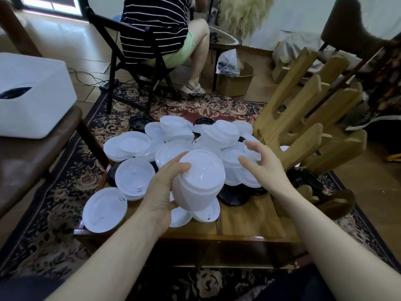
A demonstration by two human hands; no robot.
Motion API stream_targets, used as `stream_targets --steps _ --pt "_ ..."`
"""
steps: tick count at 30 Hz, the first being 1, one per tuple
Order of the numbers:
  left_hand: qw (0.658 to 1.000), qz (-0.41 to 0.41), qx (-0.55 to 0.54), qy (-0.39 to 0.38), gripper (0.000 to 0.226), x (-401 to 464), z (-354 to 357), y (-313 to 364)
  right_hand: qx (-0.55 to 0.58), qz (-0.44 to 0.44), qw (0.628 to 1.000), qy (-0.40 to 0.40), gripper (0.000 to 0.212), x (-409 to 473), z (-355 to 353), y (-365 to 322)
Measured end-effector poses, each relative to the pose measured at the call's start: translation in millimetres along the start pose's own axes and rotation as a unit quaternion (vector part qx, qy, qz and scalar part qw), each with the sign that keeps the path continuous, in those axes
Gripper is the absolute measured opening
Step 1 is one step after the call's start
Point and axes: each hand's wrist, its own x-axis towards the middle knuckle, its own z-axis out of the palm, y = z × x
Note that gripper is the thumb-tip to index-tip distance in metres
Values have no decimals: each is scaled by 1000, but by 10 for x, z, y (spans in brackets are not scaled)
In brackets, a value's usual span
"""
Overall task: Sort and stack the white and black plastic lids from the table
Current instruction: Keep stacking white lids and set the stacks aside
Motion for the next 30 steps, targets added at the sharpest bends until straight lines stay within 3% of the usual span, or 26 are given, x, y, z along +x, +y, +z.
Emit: stream_targets --steps 2,5,9,18,20,22,26,30 --pt "1000 5 3 4 49 -4 5 14 -83 4 996 -25 54 200 -3 119" --pt "1000 8 19 7 49 -14 1 35 -119 40 989 -78 67 371 67 192" --pt "1000 3 22 9 49 5 -18 53 -222 52 969 -94 81 490 143 303" --pt "1000 -3 24 11 45 -15 1 84 -227 51 971 -47 74 390 69 211" --pt "1000 -4 24 12 45 -37 10 98 -193 46 980 -23 74 277 -70 92" --pt "1000 -5 24 10 46 -61 37 108 -79 27 996 -5 68 114 -175 -105" --pt "1000 -8 21 3 42 -107 94 102 208 -11 974 -91 63 -355 -158 -463" --pt "1000 -10 16 11 31 -143 109 96 225 -70 959 -159 60 -619 39 -537"
